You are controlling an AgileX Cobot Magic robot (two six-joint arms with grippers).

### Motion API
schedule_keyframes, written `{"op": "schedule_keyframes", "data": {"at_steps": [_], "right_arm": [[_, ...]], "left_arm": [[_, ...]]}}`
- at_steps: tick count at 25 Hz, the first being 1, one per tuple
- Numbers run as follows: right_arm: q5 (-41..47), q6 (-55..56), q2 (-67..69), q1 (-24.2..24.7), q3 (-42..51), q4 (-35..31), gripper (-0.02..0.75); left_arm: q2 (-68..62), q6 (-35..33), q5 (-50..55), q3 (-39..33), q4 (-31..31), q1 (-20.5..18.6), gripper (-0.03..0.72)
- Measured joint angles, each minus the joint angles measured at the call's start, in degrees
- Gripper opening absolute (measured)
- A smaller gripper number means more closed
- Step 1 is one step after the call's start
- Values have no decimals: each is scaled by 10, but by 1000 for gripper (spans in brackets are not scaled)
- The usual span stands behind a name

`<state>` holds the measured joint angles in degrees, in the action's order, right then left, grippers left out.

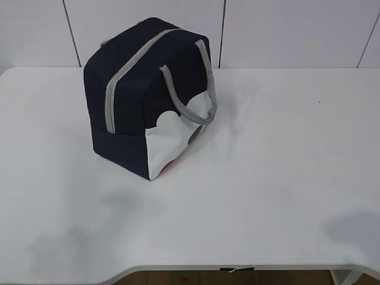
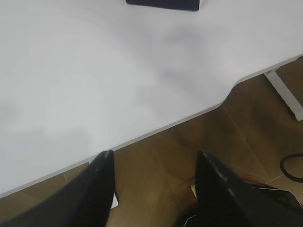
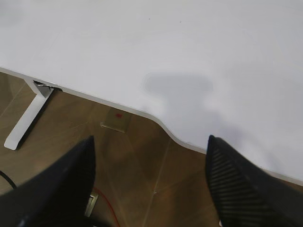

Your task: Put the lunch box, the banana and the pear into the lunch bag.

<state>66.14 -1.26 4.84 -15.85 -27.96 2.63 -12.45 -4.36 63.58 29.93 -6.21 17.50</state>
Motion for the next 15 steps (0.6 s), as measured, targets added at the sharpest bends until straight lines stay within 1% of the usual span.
{"op": "schedule_keyframes", "data": {"at_steps": [15], "right_arm": [[0, 2, 0, 0, 0, 1, 574]], "left_arm": [[1, 0, 0, 0, 0, 0, 415]]}}
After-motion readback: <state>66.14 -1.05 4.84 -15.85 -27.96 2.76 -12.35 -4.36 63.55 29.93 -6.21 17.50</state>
